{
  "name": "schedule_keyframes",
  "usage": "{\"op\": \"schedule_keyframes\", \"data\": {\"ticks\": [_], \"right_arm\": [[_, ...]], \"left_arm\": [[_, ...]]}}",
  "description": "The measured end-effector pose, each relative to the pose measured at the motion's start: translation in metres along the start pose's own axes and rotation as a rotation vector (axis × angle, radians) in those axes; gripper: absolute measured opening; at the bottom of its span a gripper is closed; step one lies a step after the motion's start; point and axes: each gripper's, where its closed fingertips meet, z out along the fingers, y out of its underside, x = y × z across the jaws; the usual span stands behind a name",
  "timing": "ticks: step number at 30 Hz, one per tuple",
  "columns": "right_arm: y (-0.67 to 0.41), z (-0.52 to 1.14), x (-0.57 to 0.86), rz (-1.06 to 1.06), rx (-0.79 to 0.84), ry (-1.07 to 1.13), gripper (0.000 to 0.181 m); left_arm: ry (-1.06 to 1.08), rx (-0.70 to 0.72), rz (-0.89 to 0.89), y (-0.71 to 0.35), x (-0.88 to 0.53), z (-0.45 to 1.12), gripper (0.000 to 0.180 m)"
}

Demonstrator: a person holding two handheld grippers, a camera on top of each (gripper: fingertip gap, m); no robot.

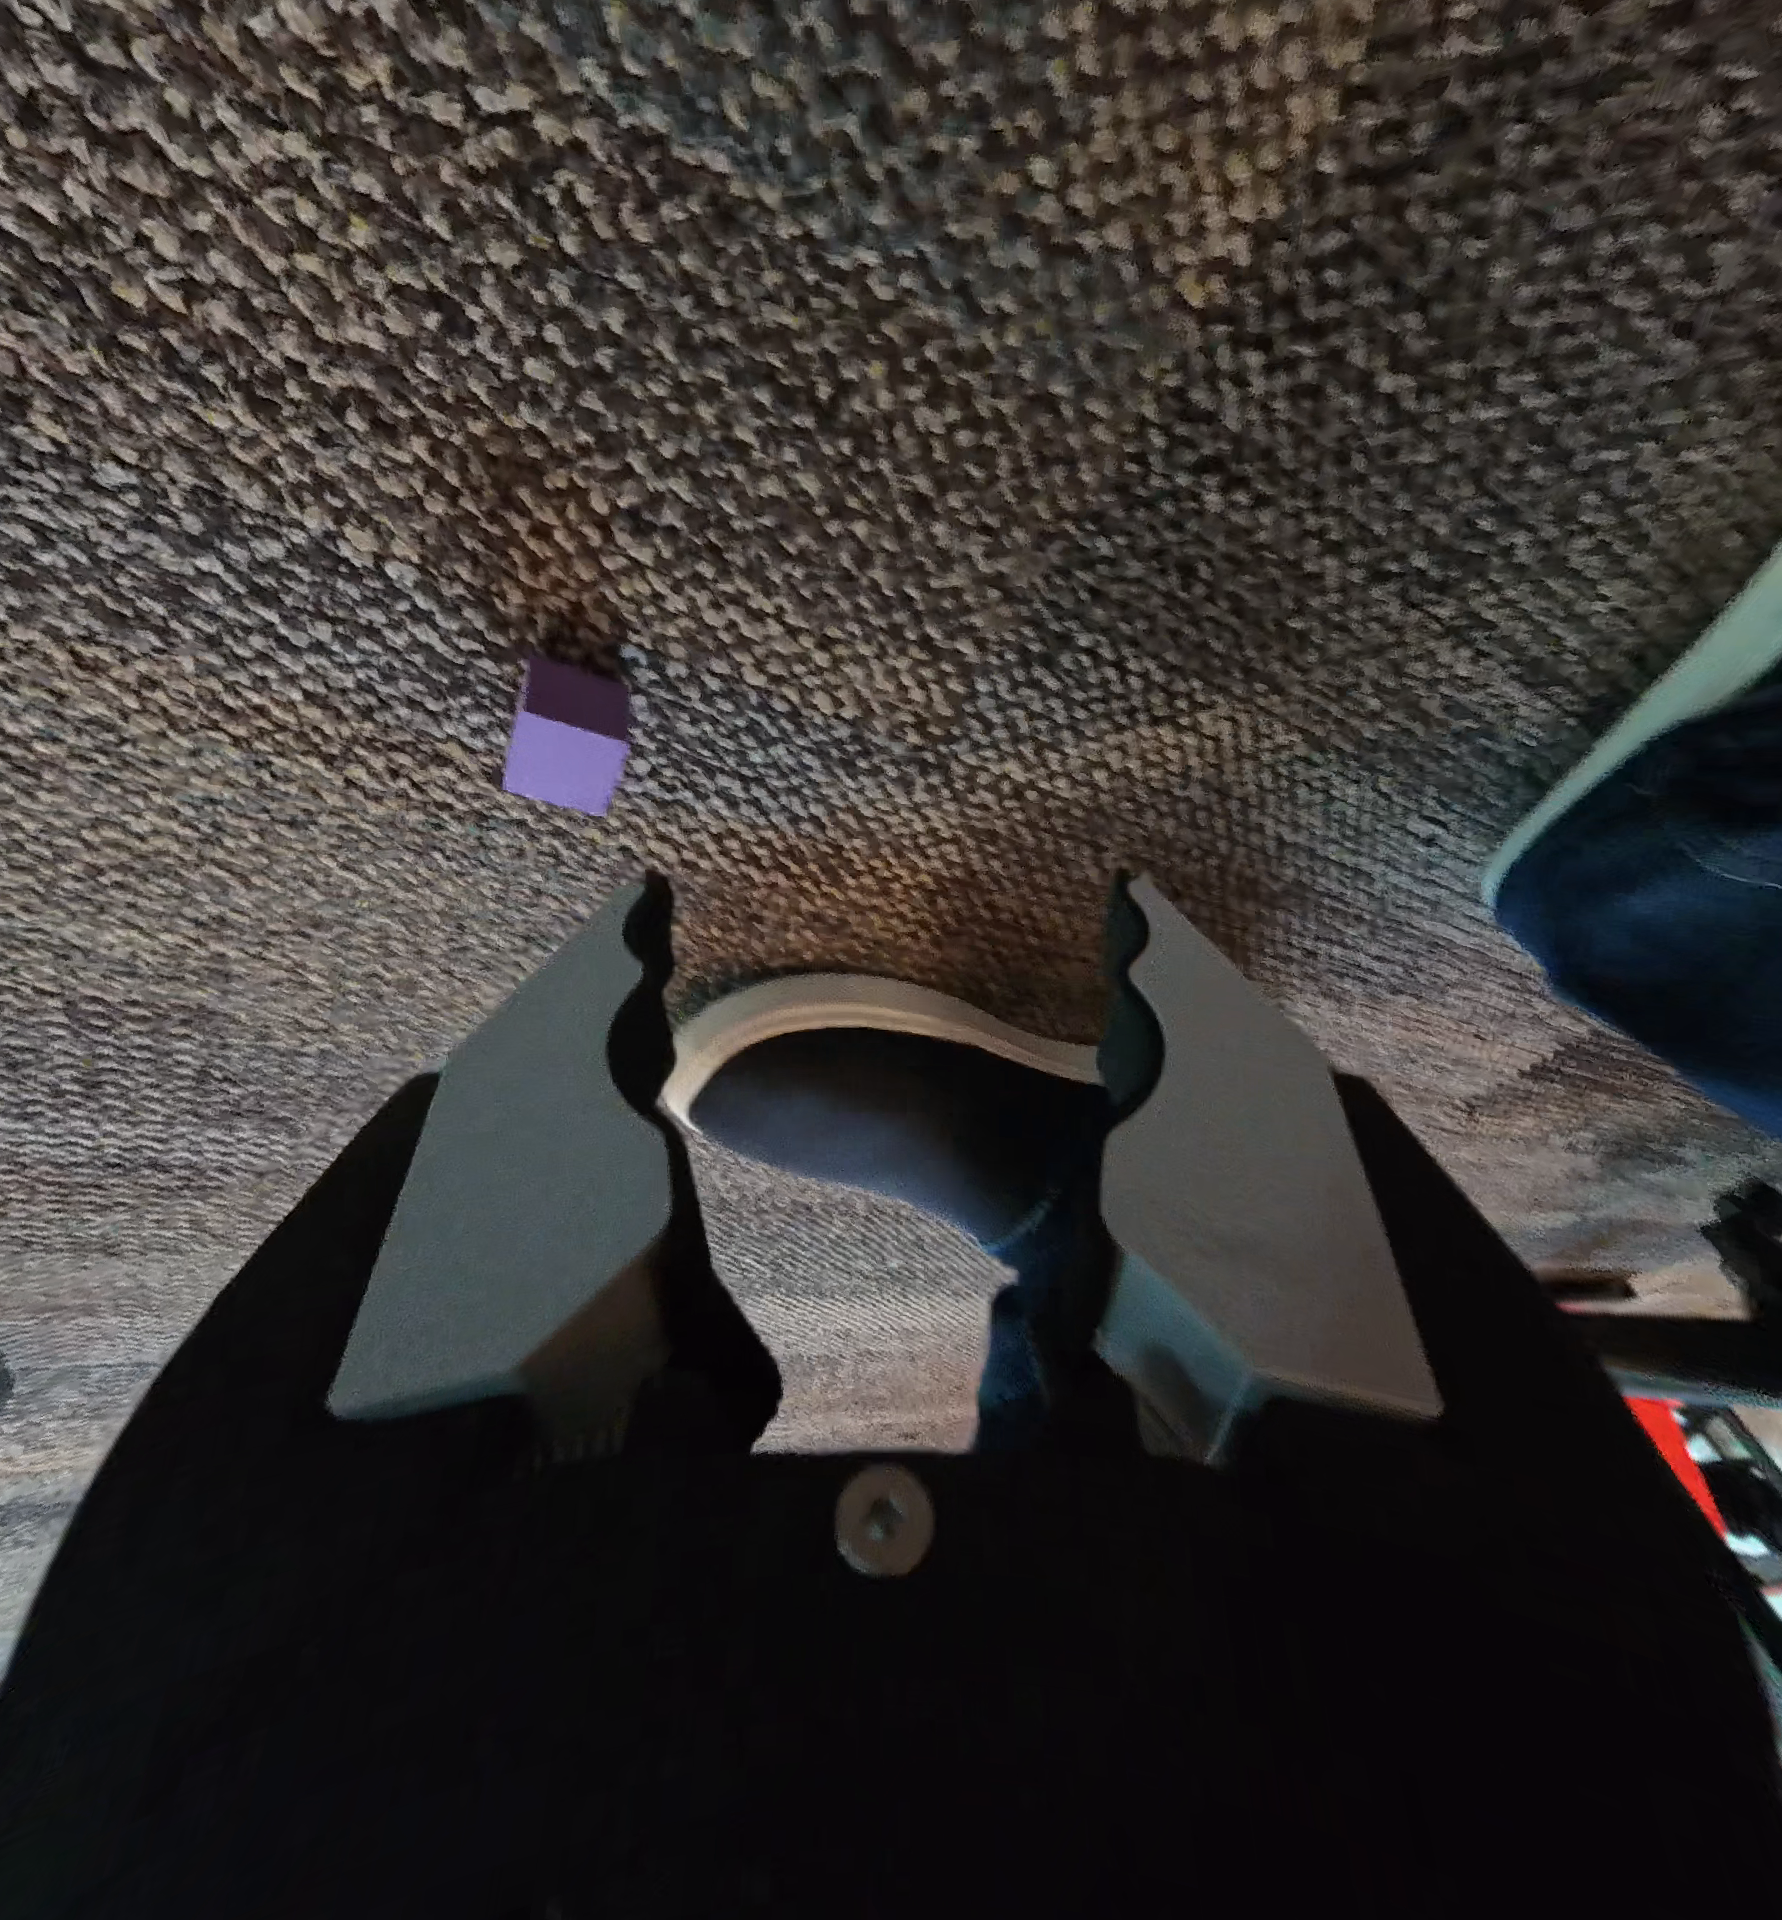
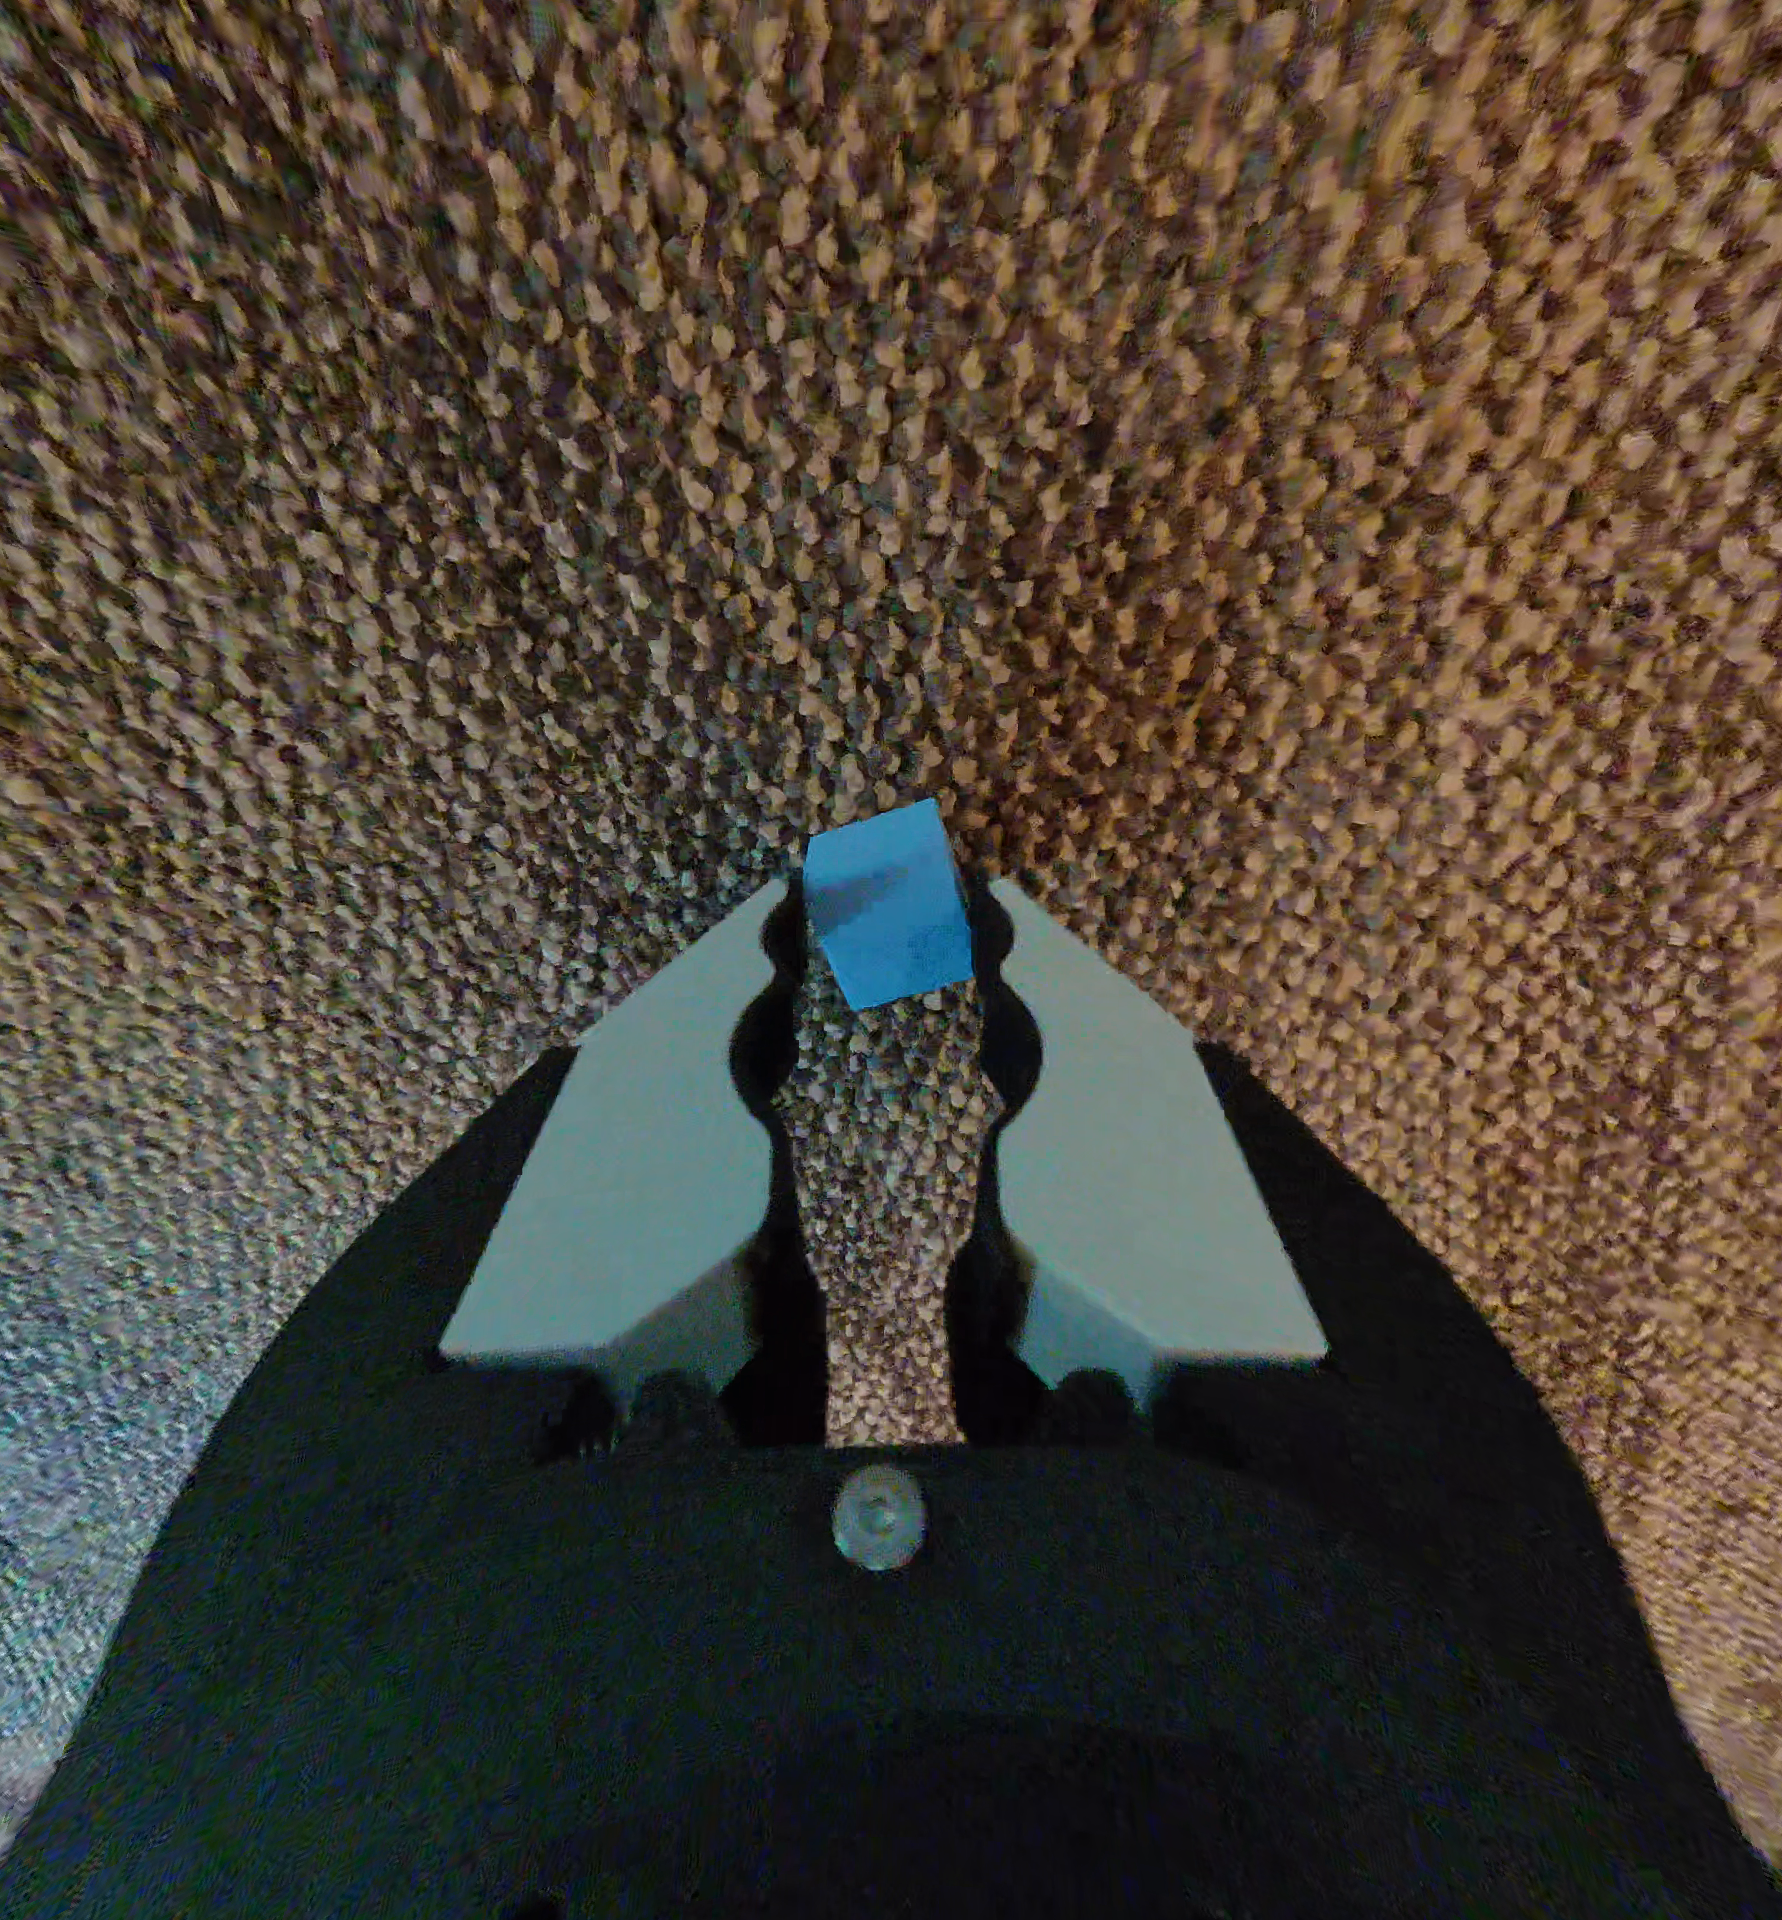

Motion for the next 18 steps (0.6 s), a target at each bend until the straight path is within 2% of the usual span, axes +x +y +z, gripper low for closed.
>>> {"op": "schedule_keyframes", "data": {"ticks": [3,6,8,10,11,12,13,14,16,18], "right_arm": [[-0.001,0.0,0.0,0.036,-0.015,-0.028,0.027],[-0.007,-0.021,-0.011,0.055,0.046,-0.038,0.027],[0.004,-0.026,-0.032,-0.001,0.023,-0.065,0.027],[0.015,-0.031,-0.057,-0.067,0.005,-0.096,0.027],[0.018,-0.033,-0.07,-0.092,0.003,-0.111,0.027],[0.019,-0.036,-0.081,-0.115,0.002,-0.124,0.027],[0.02,-0.038,-0.091,-0.135,-0.002,-0.135,0.027],[0.021,-0.039,-0.1,-0.149,-0.002,-0.144,0.027],[0.017,-0.043,-0.114,-0.16,0.008,-0.155,0.027],[0.011,-0.046,-0.124,-0.157,0.017,-0.162,0.027]], "left_arm": [[-0.041,0.022,-0.003,-0.001,-0.017,0.019,0.077],[-0.081,0.031,-0.005,-0.003,-0.035,0.039,0.075],[-0.138,0.023,-0.006,-0.002,-0.053,0.049,0.075],[-0.145,0.021,0.062,-0.001,-0.055,0.062,0.068],[-0.216,0.032,0.086,-0.003,-0.068,0.064,0.07],[-0.231,0.026,0.043,-0.002,-0.077,0.067,0.067],[-0.242,0.013,0.004,0.0,-0.086,0.07,0.062],[-0.263,0.023,-0.017,0.0,-0.096,0.069,0.046],[-0.228,0.069,-0.029,-0.006,-0.101,0.069,0.026],[-0.188,0.081,0.007,-0.007,-0.102,0.071,0.026]]}}
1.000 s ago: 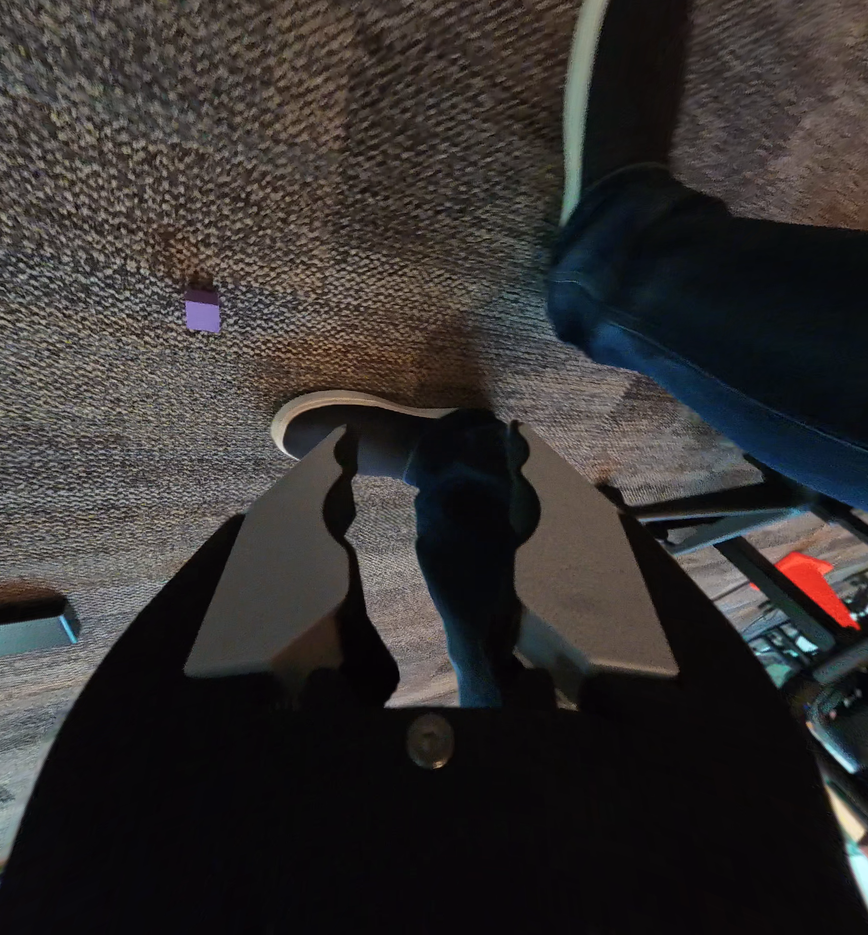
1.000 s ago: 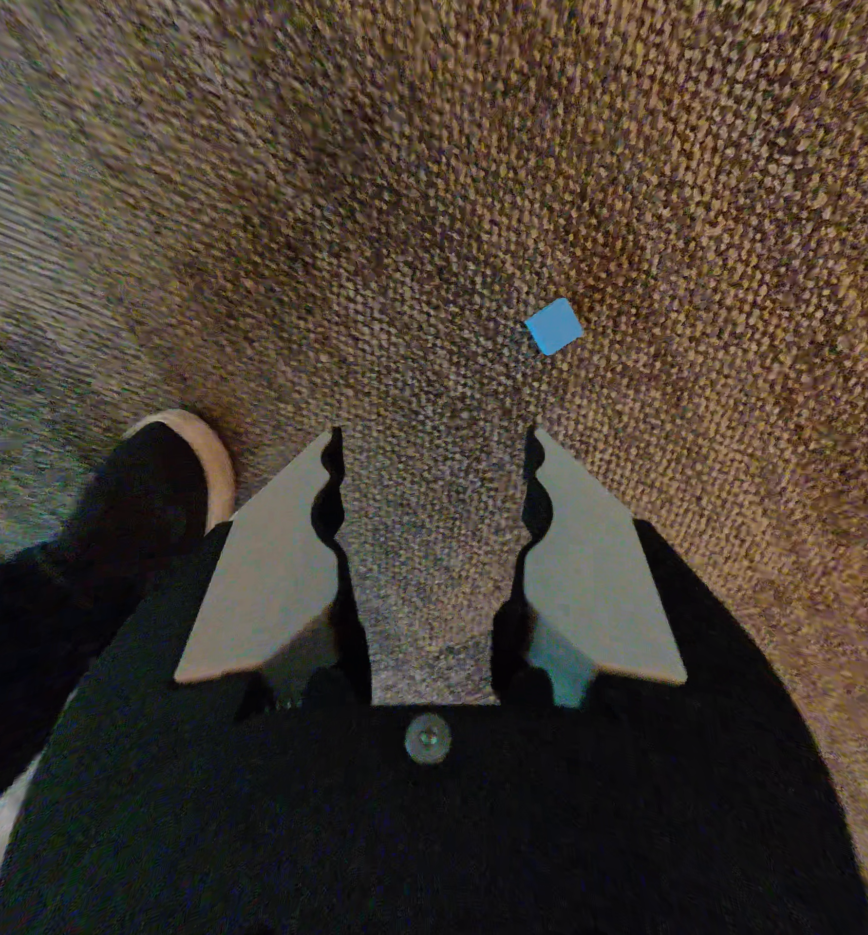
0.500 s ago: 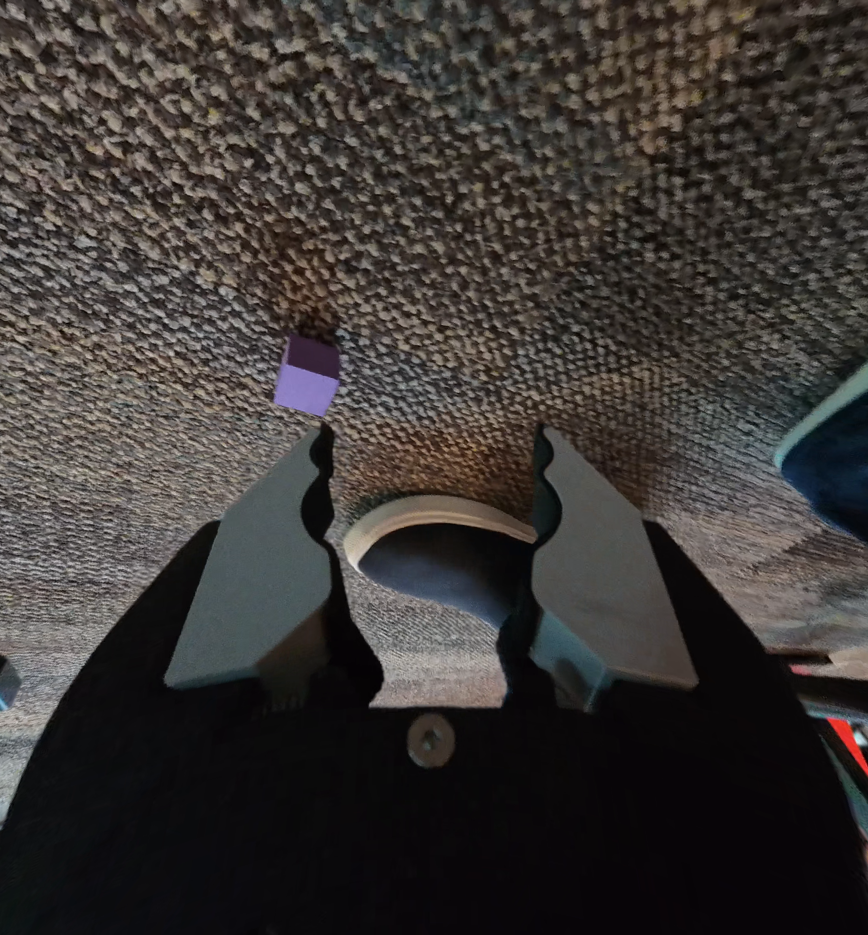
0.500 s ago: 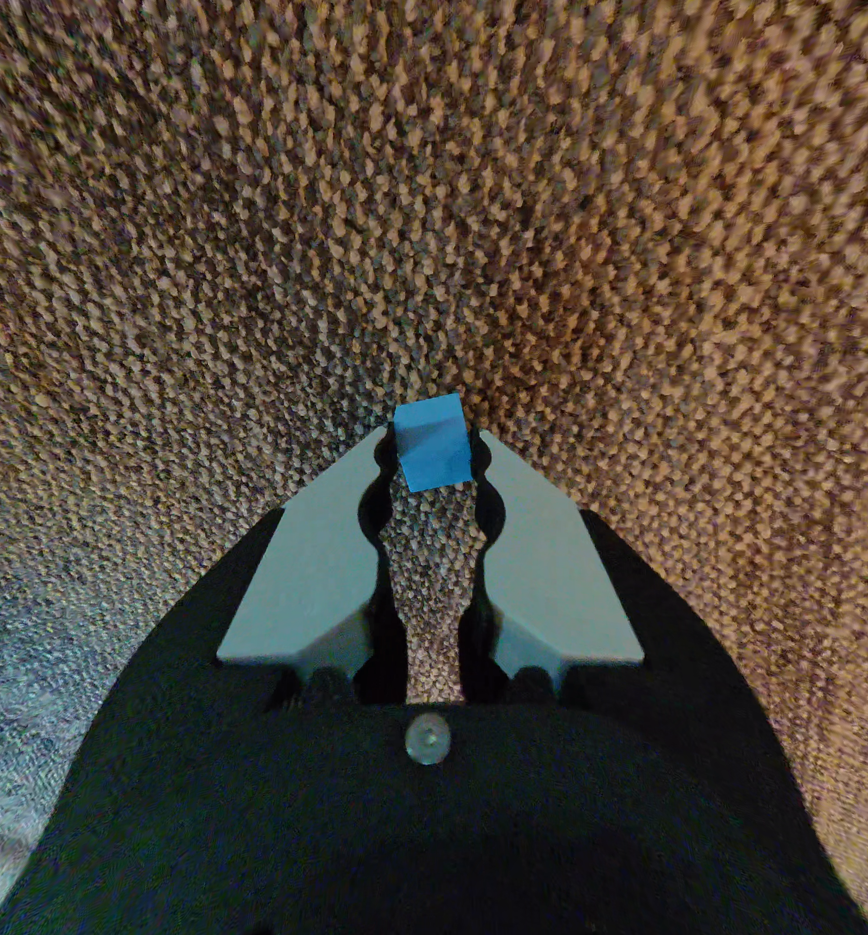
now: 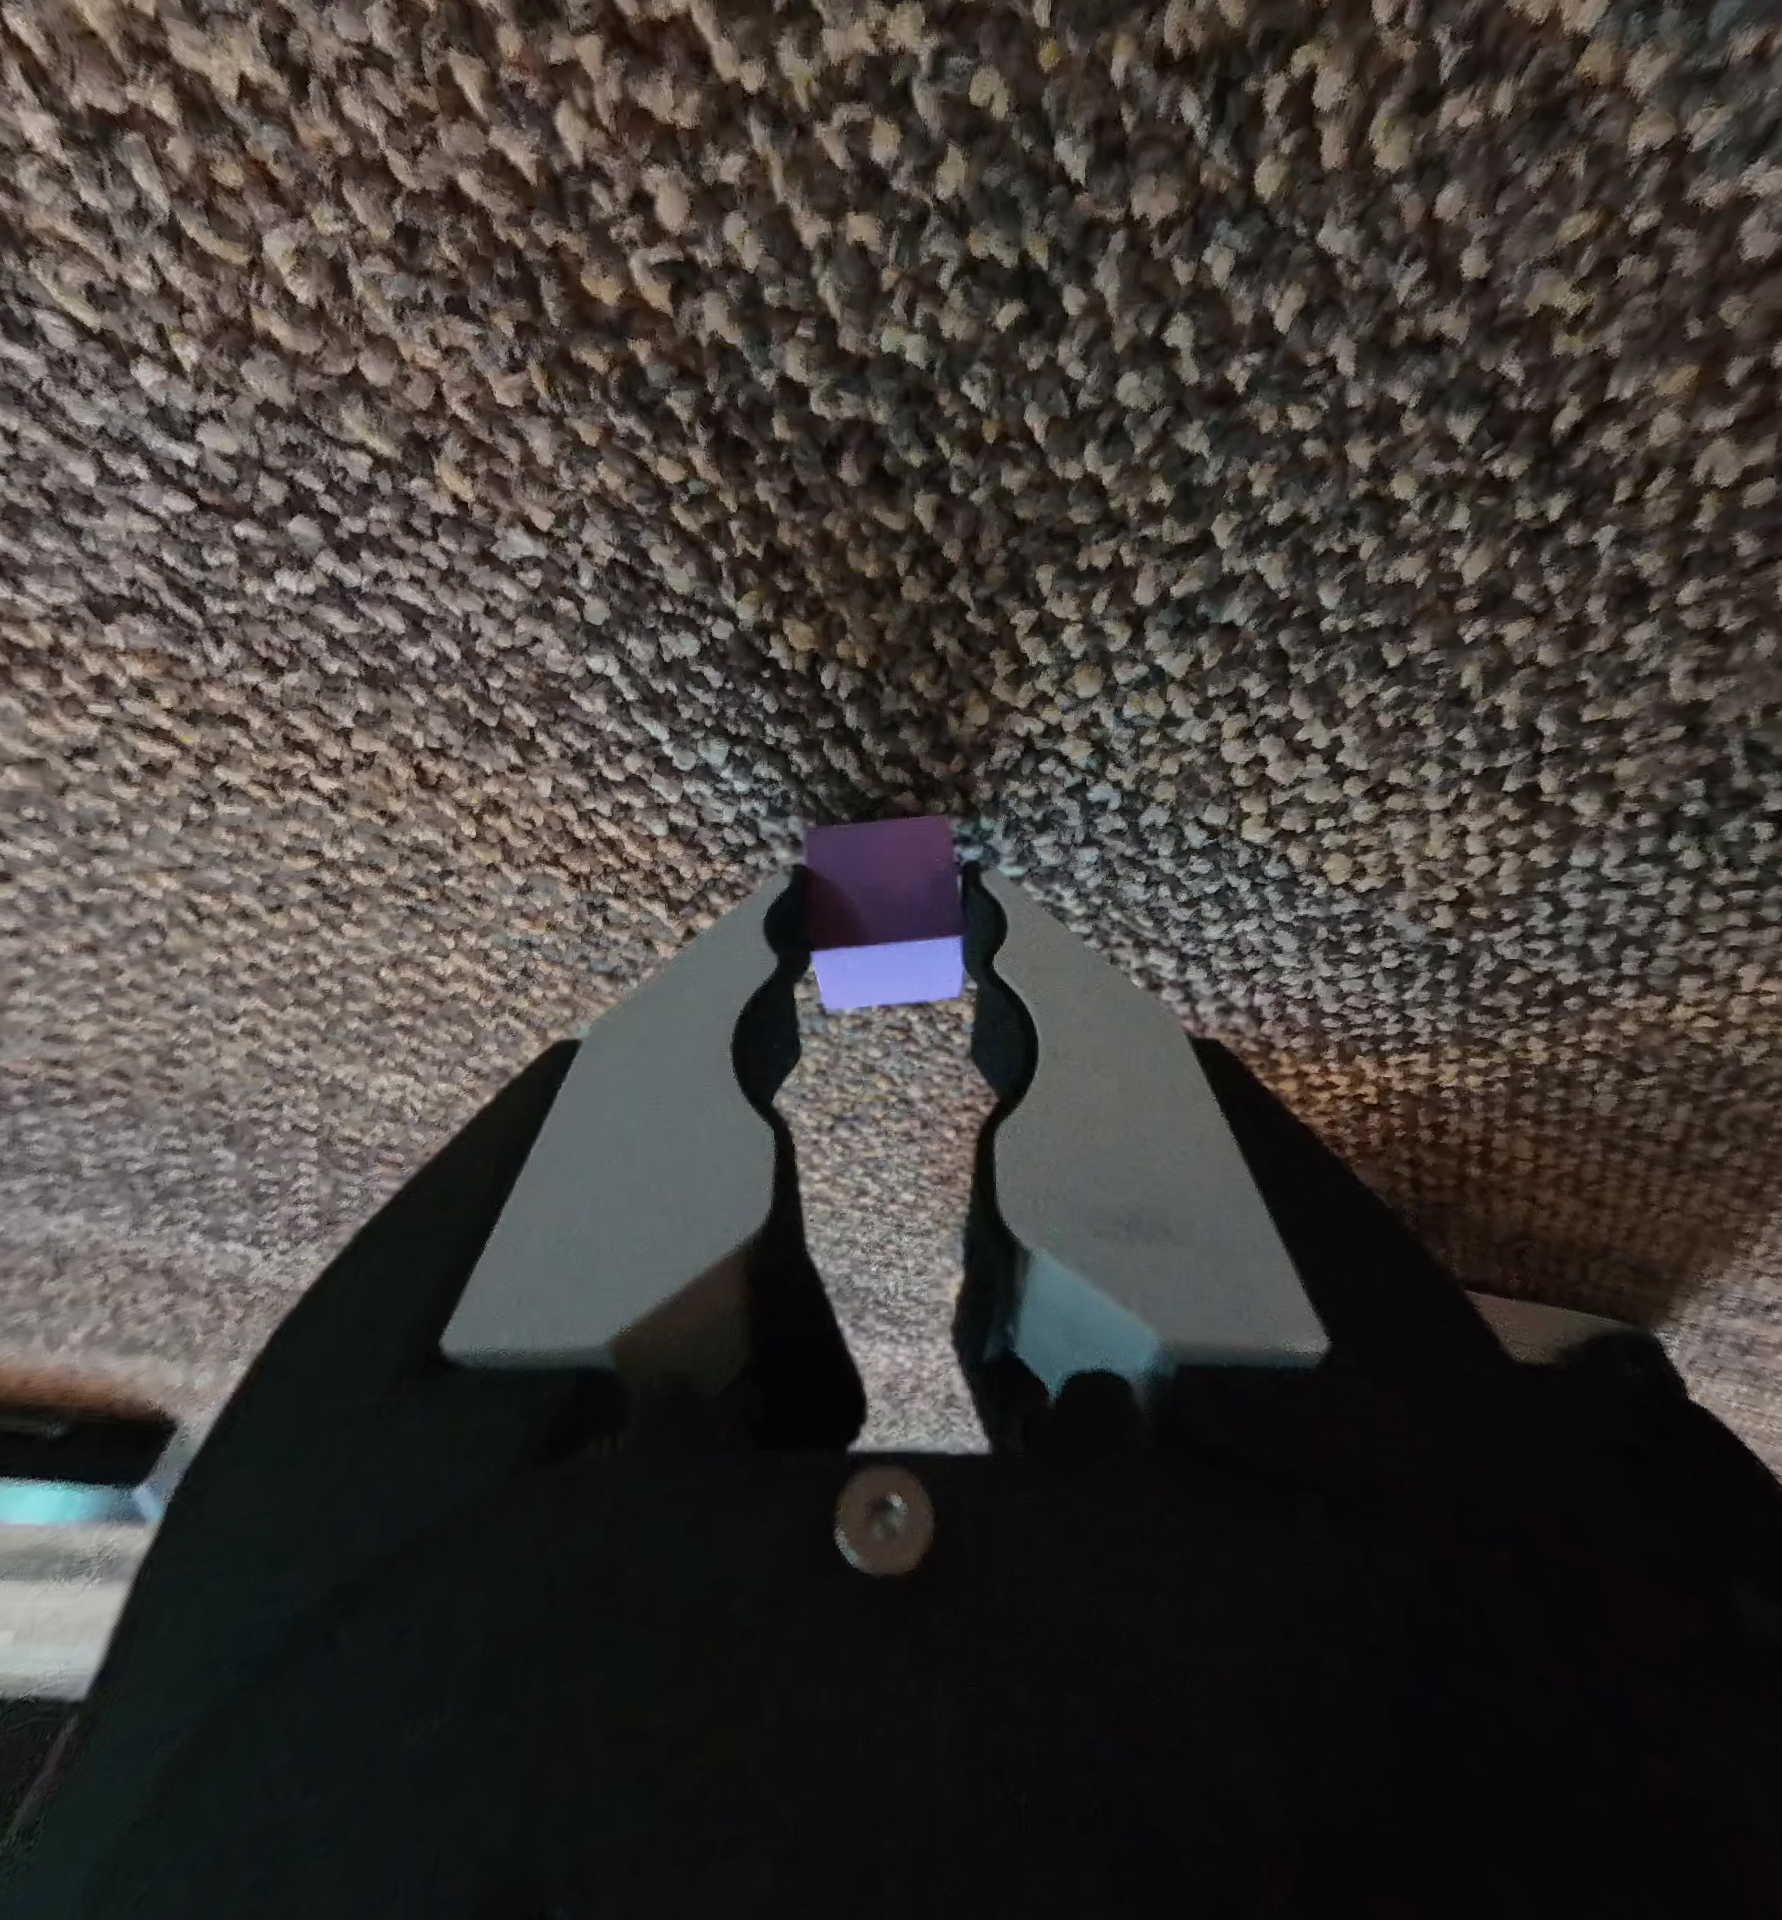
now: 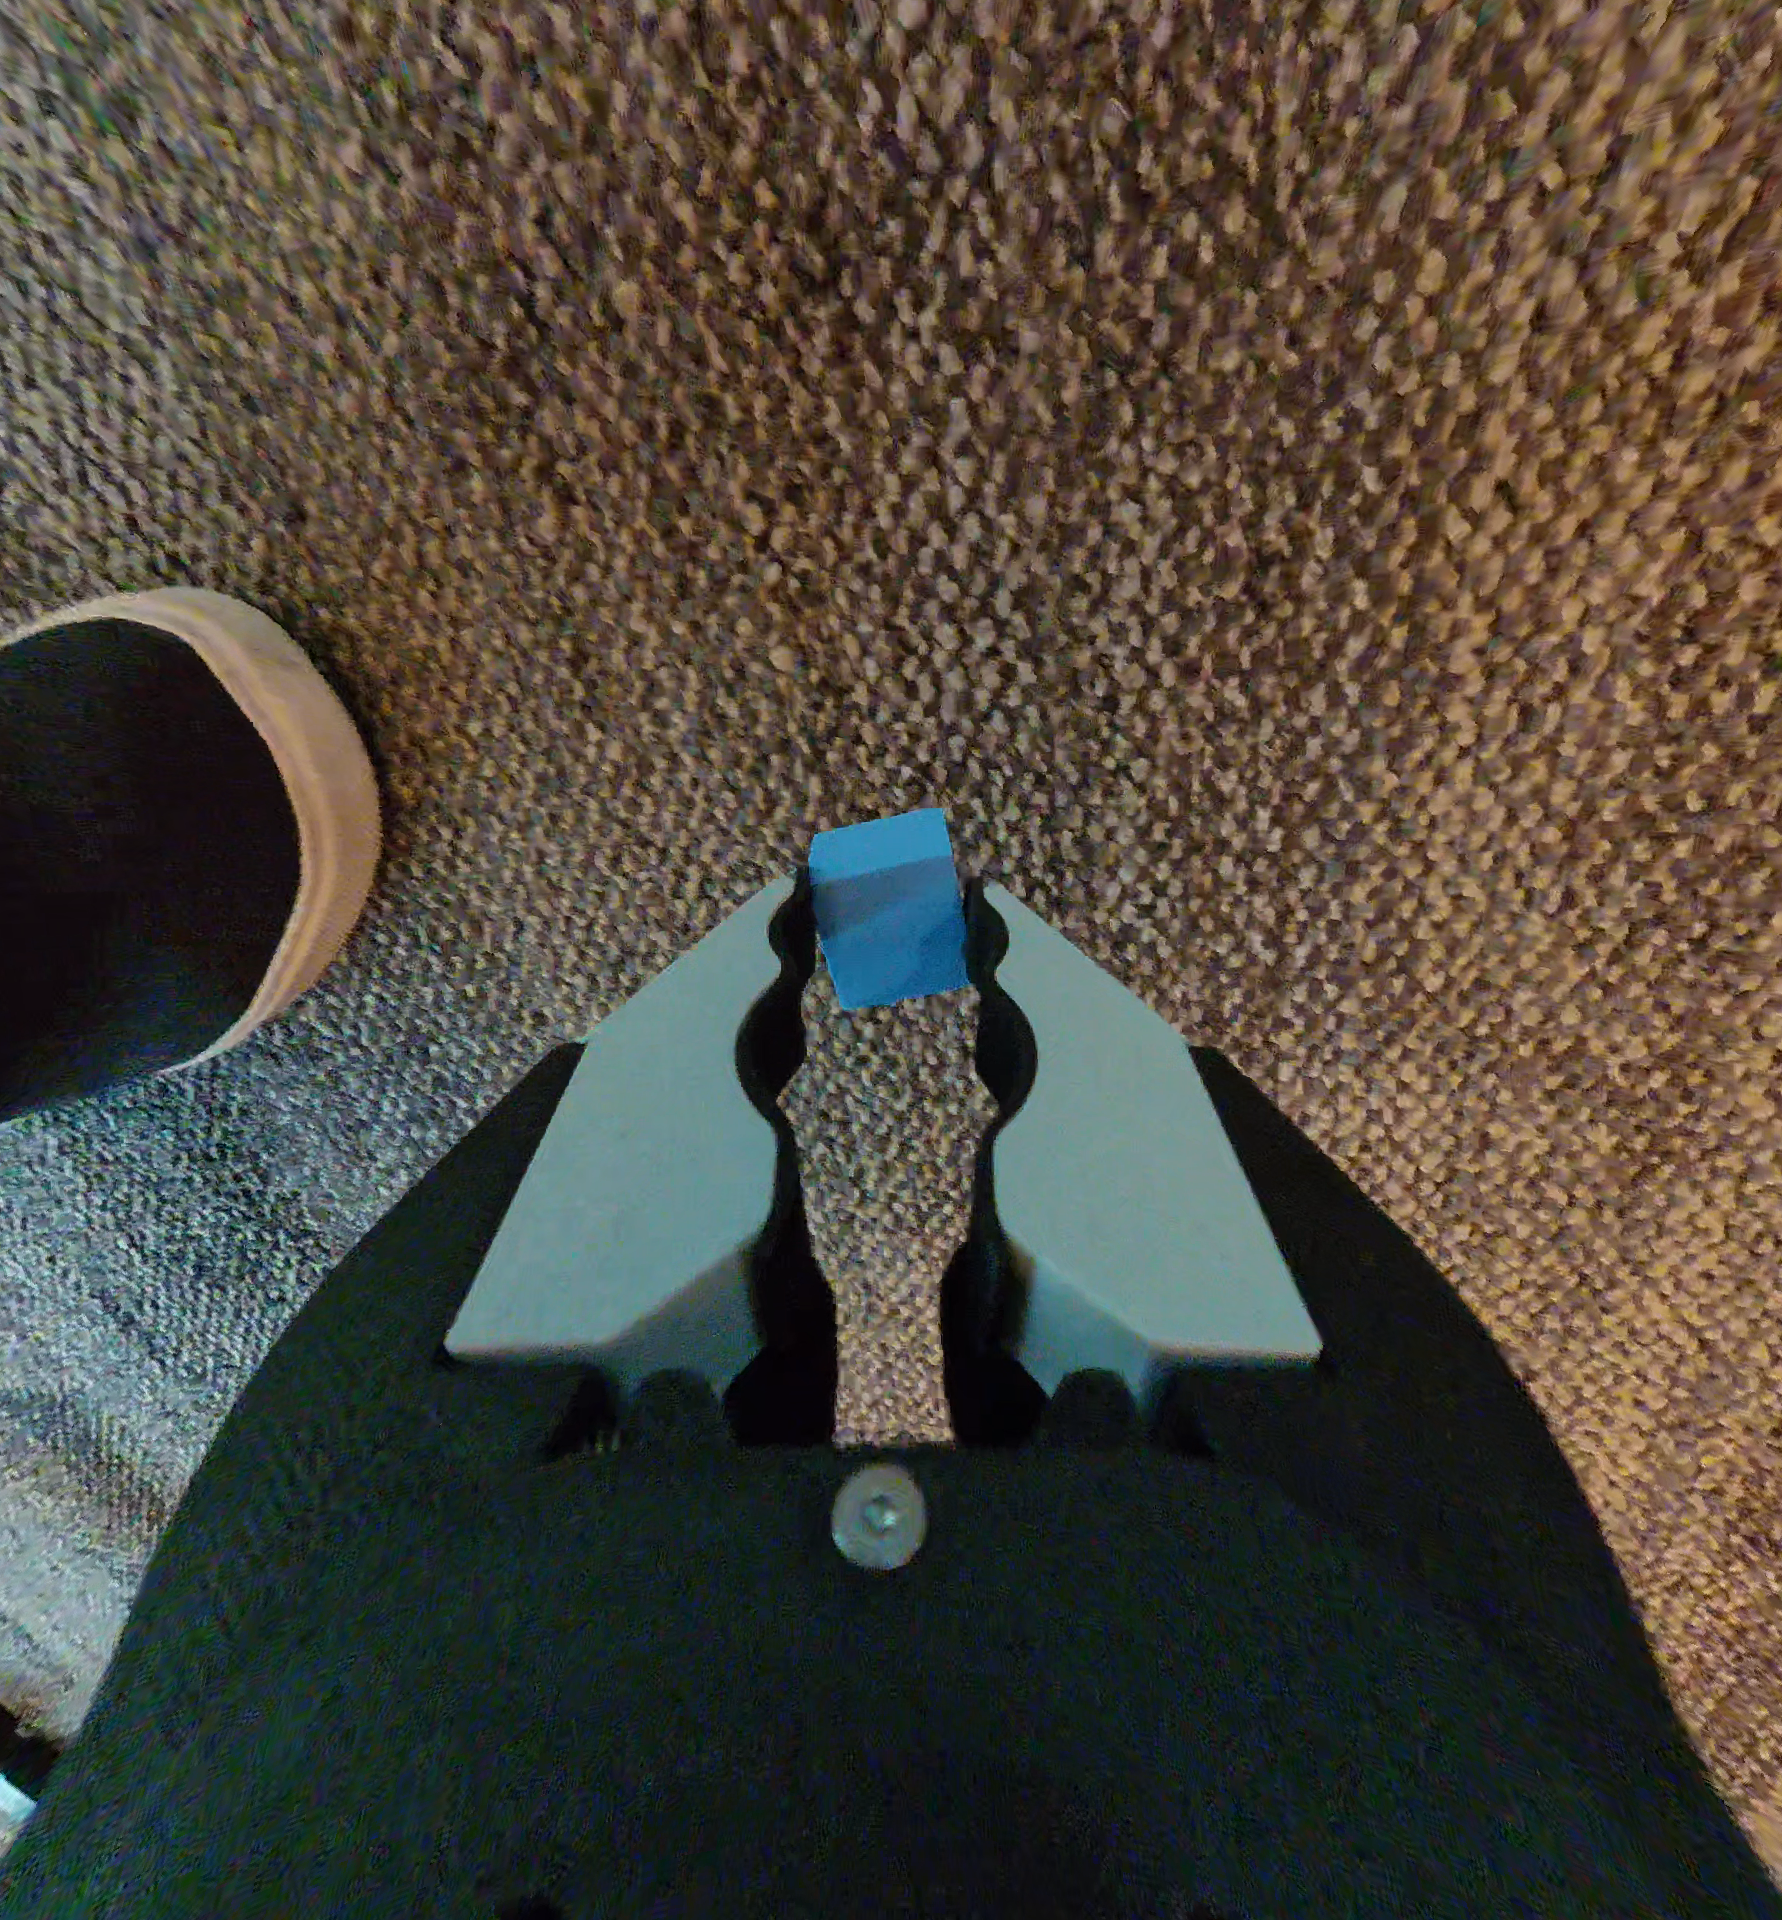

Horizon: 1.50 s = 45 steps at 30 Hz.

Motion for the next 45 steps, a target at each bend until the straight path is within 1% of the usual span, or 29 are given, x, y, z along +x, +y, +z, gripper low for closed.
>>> {"op": "schedule_keyframes", "data": {"ticks": [5,6,7,9,11,12,13,15,16,17,18,19,20,22,24,26,27,28,29,31,32,33,35,37,40,45], "right_arm": [[-0.023,-0.004,-0.025,-0.023,0.028,-0.019,0.027],[-0.027,-0.005,-0.03,-0.032,0.035,-0.026,0.027],[-0.032,-0.006,-0.036,-0.041,0.039,-0.032,0.027],[-0.044,-0.01,-0.048,-0.053,0.062,-0.046,0.026],[-0.058,-0.015,-0.06,-0.062,0.088,-0.066,0.027],[-0.065,-0.018,-0.067,-0.075,0.099,-0.075,0.027],[-0.071,-0.019,-0.074,-0.087,0.108,-0.088,0.027],[-0.081,-0.02,-0.086,-0.11,0.119,-0.111,0.027],[-0.084,-0.019,-0.092,-0.123,0.118,-0.124,0.027],[-0.087,-0.018,-0.097,-0.134,0.12,-0.134,0.027],[-0.089,-0.017,-0.101,-0.142,0.12,-0.142,0.027],[-0.091,-0.016,-0.104,-0.147,0.118,-0.15,0.027],[-0.091,-0.014,-0.106,-0.151,0.114,-0.157,0.026],[-0.092,-0.011,-0.109,-0.162,0.106,-0.166,0.026],[-0.093,-0.01,-0.11,-0.167,0.105,-0.169,0.026],[-0.095,-0.011,-0.109,-0.159,0.109,-0.168,0.026],[-0.096,-0.012,-0.109,-0.154,0.112,-0.17,0.026],[-0.098,-0.012,-0.109,-0.151,0.114,-0.172,0.026],[-0.099,-0.012,-0.109,-0.151,0.115,-0.174,0.026],[-0.101,-0.012,-0.11,-0.153,0.118,-0.179,0.026],[-0.102,-0.011,-0.112,-0.152,0.118,-0.184,0.026],[-0.102,-0.01,-0.113,-0.154,0.117,-0.189,0.026],[-0.102,-0.008,-0.116,-0.164,0.114,-0.195,0.027],[-0.101,-0.006,-0.117,-0.166,0.109,-0.202,0.026],[-0.102,-0.008,-0.115,-0.166,0.118,-0.201,0.026],[-0.12,-0.039,-0.113,-0.166,0.185,-0.199,0.026]], "left_arm": [[0.087,0.037,-0.054,-0.007,0.001,0.0,0.026],[0.098,0.062,-0.073,-0.012,0.0,-0.005,0.026],[0.098,0.099,-0.09,-0.021,-0.005,-0.015,0.025],[0.126,0.223,-0.16,-0.057,-0.019,-0.044,0.025],[0.09,0.367,-0.138,-0.116,-0.045,-0.082,0.025],[0.073,0.416,-0.103,-0.147,-0.056,-0.097,0.025],[0.058,0.436,-0.048,-0.173,-0.063,-0.106,0.025],[0.041,0.4,0.036,-0.207,-0.075,-0.103,0.026],[0.027,0.412,0.074,-0.221,-0.08,-0.103,0.026],[0.004,0.393,0.118,-0.23,-0.086,-0.1,0.026],[-0.01,0.334,0.156,-0.231,-0.09,-0.089,0.026],[0.012,0.304,0.161,-0.231,-0.09,-0.08,0.026],[0.025,0.318,0.165,-0.234,-0.088,-0.077,0.026],[-0.016,0.328,0.203,-0.237,-0.094,-0.073,0.028],[0.002,0.312,0.179,-0.235,-0.095,-0.072,0.037],[-0.013,0.338,0.213,-0.234,-0.093,-0.079,0.044],[-0.006,0.358,0.217,-0.233,-0.091,-0.082,0.052],[-0.021,0.346,0.214,-0.23,-0.094,-0.08,0.064],[-0.027,0.315,0.214,-0.225,-0.097,-0.075,0.067],[-0.005,0.312,0.223,-0.226,-0.095,-0.072,0.064],[-0.008,0.286,0.214,-0.225,-0.098,-0.068,0.064],[0.004,0.255,0.202,-0.224,-0.099,-0.062,0.06],[0.055,0.242,0.166,-0.231,-0.092,-0.059,0.054],[0.032,0.227,0.125,-0.232,-0.096,-0.053,0.037],[0.062,0.246,0.051,-0.233,-0.097,-0.051,0.034],[0.046,0.268,0.077,-0.221,-0.071,-0.079,0.033]]}}
